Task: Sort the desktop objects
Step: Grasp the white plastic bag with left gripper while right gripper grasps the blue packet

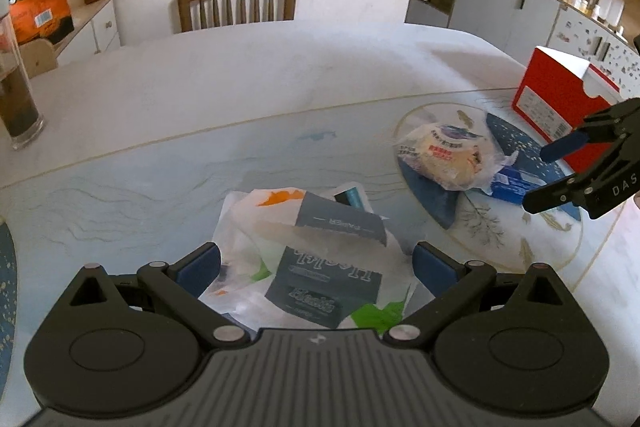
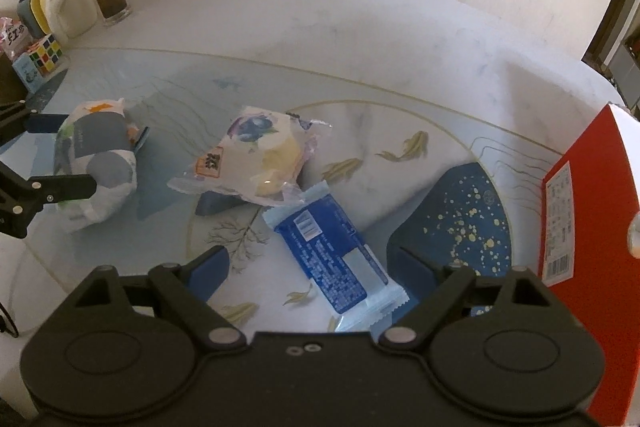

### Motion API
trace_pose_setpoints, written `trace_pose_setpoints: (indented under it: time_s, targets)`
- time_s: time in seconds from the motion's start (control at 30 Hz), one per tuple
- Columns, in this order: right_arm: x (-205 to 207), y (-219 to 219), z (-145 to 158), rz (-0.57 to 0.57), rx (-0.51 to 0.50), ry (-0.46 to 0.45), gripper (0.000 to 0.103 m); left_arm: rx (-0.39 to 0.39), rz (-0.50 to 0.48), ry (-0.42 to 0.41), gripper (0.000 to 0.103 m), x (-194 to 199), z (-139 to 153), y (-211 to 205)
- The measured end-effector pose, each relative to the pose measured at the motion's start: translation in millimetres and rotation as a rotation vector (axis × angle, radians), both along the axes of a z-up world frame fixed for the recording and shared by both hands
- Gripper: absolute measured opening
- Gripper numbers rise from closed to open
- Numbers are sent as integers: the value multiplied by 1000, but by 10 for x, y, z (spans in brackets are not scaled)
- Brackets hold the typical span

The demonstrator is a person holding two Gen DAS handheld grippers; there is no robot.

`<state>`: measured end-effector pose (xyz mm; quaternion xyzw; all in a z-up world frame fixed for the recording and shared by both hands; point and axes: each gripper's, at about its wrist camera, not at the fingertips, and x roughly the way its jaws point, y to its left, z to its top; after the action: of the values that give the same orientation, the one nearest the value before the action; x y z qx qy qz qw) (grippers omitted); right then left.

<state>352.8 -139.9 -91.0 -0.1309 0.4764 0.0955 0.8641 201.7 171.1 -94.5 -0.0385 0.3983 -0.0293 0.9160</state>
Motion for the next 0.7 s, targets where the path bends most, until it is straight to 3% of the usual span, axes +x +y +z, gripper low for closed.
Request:
trace_pose_setpoints:
  time_s: [0.7]
  targets:
    - [171,-63,-237,-5,-30,55,72,-20,7,11,103,106,-41,15]
